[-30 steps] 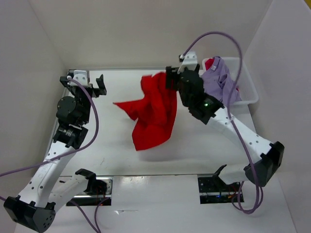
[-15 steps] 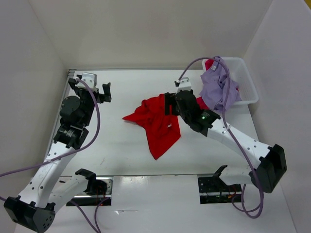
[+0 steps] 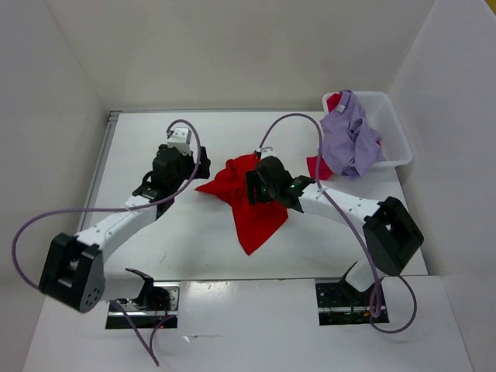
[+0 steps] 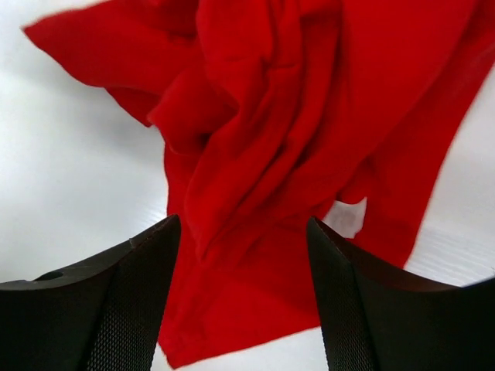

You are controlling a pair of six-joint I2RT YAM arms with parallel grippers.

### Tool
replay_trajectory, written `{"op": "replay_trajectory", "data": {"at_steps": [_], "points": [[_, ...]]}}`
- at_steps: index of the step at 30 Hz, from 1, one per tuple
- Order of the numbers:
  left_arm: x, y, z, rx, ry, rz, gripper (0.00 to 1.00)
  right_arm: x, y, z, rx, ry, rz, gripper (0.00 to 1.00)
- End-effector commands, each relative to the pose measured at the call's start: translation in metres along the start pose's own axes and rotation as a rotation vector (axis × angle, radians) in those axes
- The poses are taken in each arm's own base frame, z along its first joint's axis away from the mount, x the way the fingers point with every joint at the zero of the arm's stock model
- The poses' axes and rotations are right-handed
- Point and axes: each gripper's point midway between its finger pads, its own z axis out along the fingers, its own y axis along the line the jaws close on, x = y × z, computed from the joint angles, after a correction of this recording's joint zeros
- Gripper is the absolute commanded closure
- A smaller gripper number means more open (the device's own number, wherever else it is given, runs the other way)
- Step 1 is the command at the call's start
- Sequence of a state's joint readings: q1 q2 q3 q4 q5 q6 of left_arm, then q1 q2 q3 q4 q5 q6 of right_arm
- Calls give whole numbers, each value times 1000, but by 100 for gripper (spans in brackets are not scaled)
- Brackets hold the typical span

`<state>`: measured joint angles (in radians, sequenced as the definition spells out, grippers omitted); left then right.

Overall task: Fold and stack the t-shirts
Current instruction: Flatten out the tshirt

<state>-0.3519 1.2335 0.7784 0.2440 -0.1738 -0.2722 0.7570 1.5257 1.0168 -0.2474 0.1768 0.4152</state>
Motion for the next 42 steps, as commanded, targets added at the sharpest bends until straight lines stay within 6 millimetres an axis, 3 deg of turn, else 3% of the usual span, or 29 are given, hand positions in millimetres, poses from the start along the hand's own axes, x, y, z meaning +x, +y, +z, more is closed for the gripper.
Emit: {"op": "replay_trajectory", "data": {"at_steps": [1,5,8,14,15,19,20,24,26,28,29,32,33,34,37,42], "points": [[9,-2,20,-32,19,-77,0,-29,28,9,-88,-79,25,29],[33,2,27,-46,79,-56,0,-16,25,38,-47,-19,2,27],[77,12,28,-90,205,-57,0,-14,26,45,-45,-15,2,27],[126,8,41,-69,356,-63,1,-8,22,60,-11,29,-41,27],[120,6,47,-69,354,-63,3,-12,21,59,3,22,-42,27],[131,0,47,-50,398,-100,6,-31,14,34,28,-33,-84,27],[138,-1,44,-47,415,-115,6,-38,16,20,26,-54,-107,27],[156,0,41,-18,465,-204,11,-52,15,3,59,-105,-171,29],[158,1,48,2,482,-210,21,-61,17,3,65,-117,-188,30],[165,0,58,27,511,-211,31,-56,17,14,77,-89,-196,30],[165,-5,60,71,521,-214,44,-58,23,15,71,-83,-213,30],[167,-8,63,106,538,-220,69,-43,43,21,29,-47,-257,31],[168,-8,60,107,534,-220,84,-44,50,24,16,-59,-272,31],[176,-4,56,91,550,-218,89,-42,53,23,9,-58,-278,31],[173,1,53,73,545,-220,97,-37,55,38,12,-50,-281,31],[165,-2,49,85,537,-222,100,-41,67,62,3,-42,-293,31]]}}
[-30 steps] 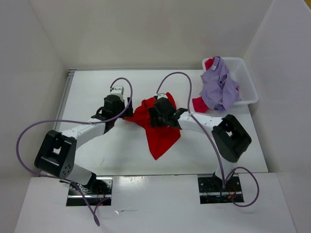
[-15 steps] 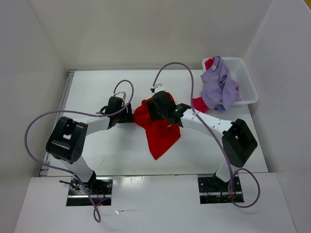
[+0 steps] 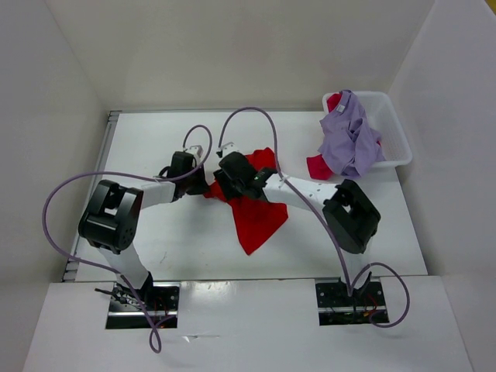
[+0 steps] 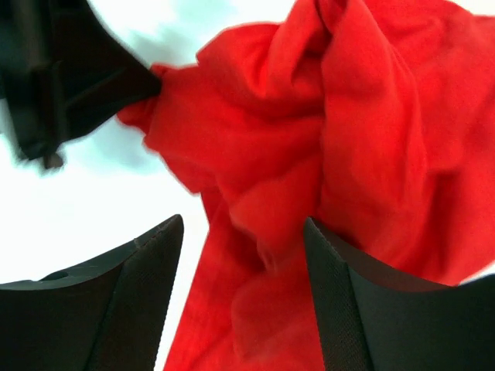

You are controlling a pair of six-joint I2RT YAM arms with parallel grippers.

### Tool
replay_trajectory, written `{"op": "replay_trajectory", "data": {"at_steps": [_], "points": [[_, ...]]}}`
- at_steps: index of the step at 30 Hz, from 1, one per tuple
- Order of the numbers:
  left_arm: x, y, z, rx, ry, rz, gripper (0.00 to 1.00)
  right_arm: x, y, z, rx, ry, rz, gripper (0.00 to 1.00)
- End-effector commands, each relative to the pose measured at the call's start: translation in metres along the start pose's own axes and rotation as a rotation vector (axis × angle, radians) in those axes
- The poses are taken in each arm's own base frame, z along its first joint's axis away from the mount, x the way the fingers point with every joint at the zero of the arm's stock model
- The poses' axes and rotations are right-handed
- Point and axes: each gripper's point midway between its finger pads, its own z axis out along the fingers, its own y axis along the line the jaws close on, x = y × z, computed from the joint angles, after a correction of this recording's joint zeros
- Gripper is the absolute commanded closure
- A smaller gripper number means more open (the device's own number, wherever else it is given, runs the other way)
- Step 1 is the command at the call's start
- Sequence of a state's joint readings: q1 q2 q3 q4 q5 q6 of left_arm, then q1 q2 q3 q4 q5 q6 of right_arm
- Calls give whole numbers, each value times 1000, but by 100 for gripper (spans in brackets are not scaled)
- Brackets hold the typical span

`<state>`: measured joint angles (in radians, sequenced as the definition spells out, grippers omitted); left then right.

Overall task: Fold and stack the t-shirts
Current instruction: Flatten out the tshirt

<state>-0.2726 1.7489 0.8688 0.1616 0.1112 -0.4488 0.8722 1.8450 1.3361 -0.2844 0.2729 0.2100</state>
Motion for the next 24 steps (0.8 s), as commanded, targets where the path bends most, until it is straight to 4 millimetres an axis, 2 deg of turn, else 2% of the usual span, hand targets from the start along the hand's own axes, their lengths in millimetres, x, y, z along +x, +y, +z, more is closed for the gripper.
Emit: {"op": "replay_trajectory", "data": {"at_steps": [1,5,11,13,14,15,16,17,19,20,21,22,24], "points": [[-7,-7,-12,34,-19,0,100,-22,7,16,-2,-31,-8,32],[-10,-7,-17,21,-18,8,100,-18,4,27,42,-10,7,35],[-17,-3,-24,-4,-22,1,100,-11,-19,31,112,20,33,61],[-22,0,-26,-8,-34,-15,100,-5,-27,32,135,36,33,61],[-28,2,-27,-12,-47,-21,100,1,-29,30,138,47,30,52],[-29,1,-30,-11,-48,-21,100,-1,-30,26,137,46,30,49],[-30,5,-30,-17,-51,-27,100,5,-33,27,152,55,25,48],[-28,6,-30,-20,-43,-29,100,1,-33,23,150,45,29,48],[-28,6,-30,-20,-43,-29,100,11,-35,22,154,64,23,51],[-28,6,-30,-20,-43,-29,100,11,-35,22,155,64,23,56],[-32,4,-31,-17,-51,-28,100,9,-35,23,152,55,25,71],[-29,5,-31,-21,-40,-29,100,9,-35,23,152,55,25,82],[-34,3,-34,-18,-49,-28,100,3,-34,21,148,38,31,97]]}}
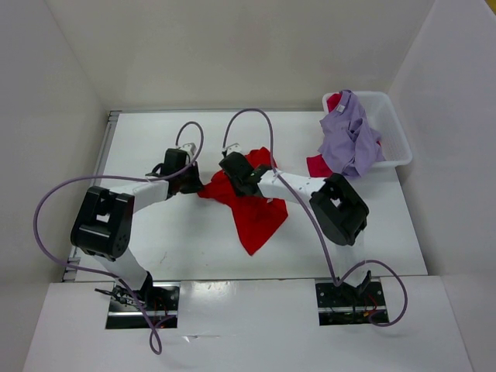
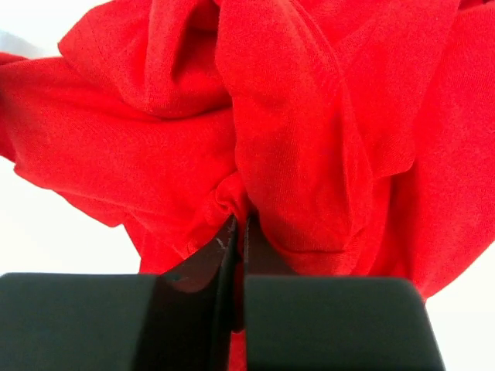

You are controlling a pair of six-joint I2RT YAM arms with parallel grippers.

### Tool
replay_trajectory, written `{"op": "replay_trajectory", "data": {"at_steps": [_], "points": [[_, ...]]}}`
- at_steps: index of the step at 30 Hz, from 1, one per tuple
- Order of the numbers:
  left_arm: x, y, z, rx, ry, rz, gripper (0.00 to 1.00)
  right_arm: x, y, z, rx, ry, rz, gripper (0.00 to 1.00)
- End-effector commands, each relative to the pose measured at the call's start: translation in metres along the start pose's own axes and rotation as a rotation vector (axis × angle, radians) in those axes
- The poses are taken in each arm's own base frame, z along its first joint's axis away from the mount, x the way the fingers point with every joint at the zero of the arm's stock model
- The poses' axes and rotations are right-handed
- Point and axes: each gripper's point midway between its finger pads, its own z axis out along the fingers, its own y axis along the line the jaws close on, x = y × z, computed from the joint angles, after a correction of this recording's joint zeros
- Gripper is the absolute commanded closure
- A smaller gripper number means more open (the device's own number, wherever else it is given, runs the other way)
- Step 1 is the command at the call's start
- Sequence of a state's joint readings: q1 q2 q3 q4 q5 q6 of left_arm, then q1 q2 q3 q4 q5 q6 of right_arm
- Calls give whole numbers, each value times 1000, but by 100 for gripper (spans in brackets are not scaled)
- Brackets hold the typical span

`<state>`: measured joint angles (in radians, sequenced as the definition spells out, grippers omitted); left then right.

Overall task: Fold and stack the t-shirts
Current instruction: Flatten out the tshirt

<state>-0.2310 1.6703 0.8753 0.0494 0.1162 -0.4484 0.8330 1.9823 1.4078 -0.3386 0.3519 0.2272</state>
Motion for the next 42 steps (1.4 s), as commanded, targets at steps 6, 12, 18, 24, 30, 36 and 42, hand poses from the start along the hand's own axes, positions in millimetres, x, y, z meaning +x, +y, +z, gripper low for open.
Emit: {"op": "replay_trajectory", "data": {"at_steps": [6,12,18,24,30,36,42], "points": [[-103,-14,-53,113,-166,-64,100,-137,-83,-84,105,-330,143,100],[-263,-32,-157,263,-478,-83,100,-273,-216,-218,279,-713,270,100],[-322,-38,-225,275,-639,-6,100,-284,-234,-282,333,-827,258,100],[-268,-40,-237,270,-578,-15,100,-229,-191,-282,172,-763,209,100],[-209,-40,-236,286,-474,-35,100,-158,-133,-250,-46,-644,181,100],[-268,-62,-308,245,-653,65,100,-179,-53,-328,-208,-782,-124,100],[-331,-105,-429,245,-960,180,100,-203,-45,-419,-256,-955,-185,100]]}}
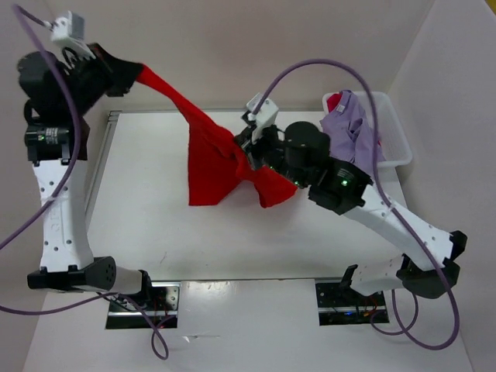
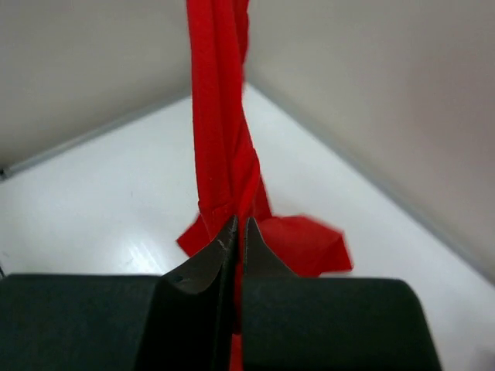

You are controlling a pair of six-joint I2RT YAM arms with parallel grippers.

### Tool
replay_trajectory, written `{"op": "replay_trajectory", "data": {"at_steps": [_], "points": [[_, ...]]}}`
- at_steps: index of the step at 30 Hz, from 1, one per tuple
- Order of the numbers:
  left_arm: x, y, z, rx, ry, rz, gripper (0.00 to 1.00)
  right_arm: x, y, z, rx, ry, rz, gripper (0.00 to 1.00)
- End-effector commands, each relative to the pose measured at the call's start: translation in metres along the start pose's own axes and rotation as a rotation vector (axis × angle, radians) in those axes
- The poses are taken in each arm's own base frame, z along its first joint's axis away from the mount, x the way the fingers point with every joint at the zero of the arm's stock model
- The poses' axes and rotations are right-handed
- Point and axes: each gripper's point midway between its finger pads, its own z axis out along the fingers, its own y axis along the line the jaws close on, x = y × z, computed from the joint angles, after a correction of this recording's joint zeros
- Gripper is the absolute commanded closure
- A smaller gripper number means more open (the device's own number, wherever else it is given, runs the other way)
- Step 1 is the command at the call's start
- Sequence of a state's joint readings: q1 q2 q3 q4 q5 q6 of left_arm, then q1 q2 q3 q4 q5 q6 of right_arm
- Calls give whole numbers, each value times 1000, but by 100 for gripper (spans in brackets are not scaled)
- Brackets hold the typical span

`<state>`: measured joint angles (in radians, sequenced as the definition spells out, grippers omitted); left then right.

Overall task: Fold and stack the t-shirts
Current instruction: Flatten out the tshirt

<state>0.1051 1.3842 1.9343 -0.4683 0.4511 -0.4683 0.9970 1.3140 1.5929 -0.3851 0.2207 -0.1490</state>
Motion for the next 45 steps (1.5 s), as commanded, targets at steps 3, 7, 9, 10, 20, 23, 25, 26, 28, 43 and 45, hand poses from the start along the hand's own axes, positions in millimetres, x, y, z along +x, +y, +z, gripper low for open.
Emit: {"op": "replay_trajectory", "data": {"at_steps": [3,7,9,10,20,23,25,26,28,43,45], "points": [[-103,-40,-37,-1,-290,136,100,-99,-38,-73,83,-231,-50,100],[-122,-41,-32,-4,-334,150,100,-118,-40,-77,87,-300,-58,100],[-125,-31,-16,-11,-341,150,100,-120,-44,-69,123,-319,-80,100],[-126,-28,-10,-7,-346,144,100,-119,-46,-64,141,-314,-90,100],[11,46,168,42,-50,51,100,-21,-95,46,341,-117,-100,100],[59,73,207,35,21,23,100,8,-107,77,403,-66,-104,100],[80,86,222,35,47,2,100,33,-111,106,427,-27,-110,97],[105,101,233,18,89,-6,95,41,-120,114,453,-14,-100,85],[129,115,238,-11,133,-26,42,64,-134,136,492,11,-15,8],[303,118,69,-257,550,6,0,177,-68,64,319,379,249,0],[320,98,49,-255,607,78,0,216,-27,44,267,472,222,0]]}}
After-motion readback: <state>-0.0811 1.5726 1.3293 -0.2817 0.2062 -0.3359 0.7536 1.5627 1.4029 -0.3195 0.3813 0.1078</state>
